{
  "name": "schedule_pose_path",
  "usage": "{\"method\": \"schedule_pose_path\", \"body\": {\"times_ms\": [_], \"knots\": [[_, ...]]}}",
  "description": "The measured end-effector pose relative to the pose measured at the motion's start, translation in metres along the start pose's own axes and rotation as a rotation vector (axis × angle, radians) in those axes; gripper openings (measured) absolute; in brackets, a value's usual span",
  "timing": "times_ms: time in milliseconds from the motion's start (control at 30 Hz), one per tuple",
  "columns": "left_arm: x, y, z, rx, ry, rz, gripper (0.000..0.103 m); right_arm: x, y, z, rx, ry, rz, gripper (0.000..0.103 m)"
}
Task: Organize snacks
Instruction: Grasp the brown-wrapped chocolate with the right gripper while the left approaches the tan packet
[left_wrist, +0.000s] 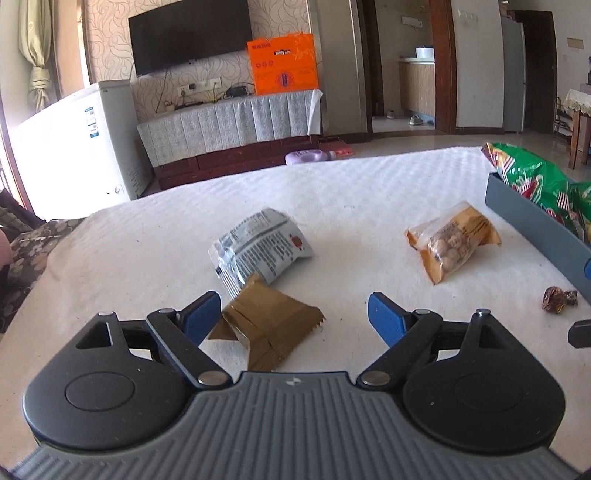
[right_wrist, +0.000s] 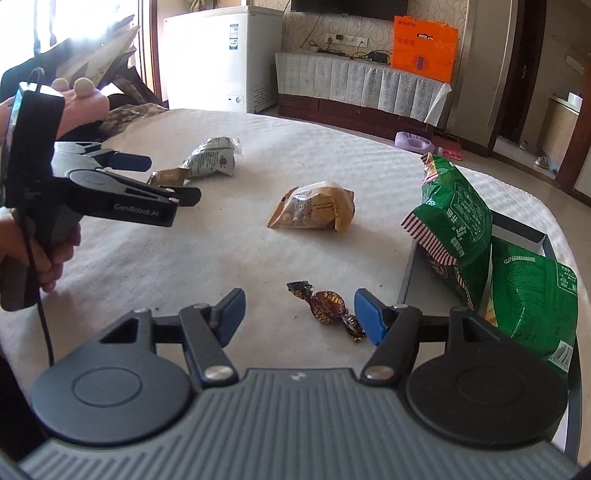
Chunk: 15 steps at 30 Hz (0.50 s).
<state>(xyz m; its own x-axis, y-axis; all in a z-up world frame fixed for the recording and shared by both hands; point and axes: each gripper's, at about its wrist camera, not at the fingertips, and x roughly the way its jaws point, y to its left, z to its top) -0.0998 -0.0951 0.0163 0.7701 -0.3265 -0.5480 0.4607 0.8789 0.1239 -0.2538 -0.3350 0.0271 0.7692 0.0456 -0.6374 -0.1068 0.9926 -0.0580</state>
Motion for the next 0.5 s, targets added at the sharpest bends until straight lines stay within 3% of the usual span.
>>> {"method": "schedule_pose_path", "body": {"times_ms": [433, 500], "knots": [[0.010, -0.010, -0.003, 0.064, 0.007, 0.009, 0.088, 0.027, -0.010, 0.006, -0.035, 0.050, -0.013, 0.064], [0.011, -0.011, -0.002, 0.070, 0.007, 0.016, 0.085, 0.032, -0.009, 0.006, -0.044, 0.096, 0.010, 0.036]]}}
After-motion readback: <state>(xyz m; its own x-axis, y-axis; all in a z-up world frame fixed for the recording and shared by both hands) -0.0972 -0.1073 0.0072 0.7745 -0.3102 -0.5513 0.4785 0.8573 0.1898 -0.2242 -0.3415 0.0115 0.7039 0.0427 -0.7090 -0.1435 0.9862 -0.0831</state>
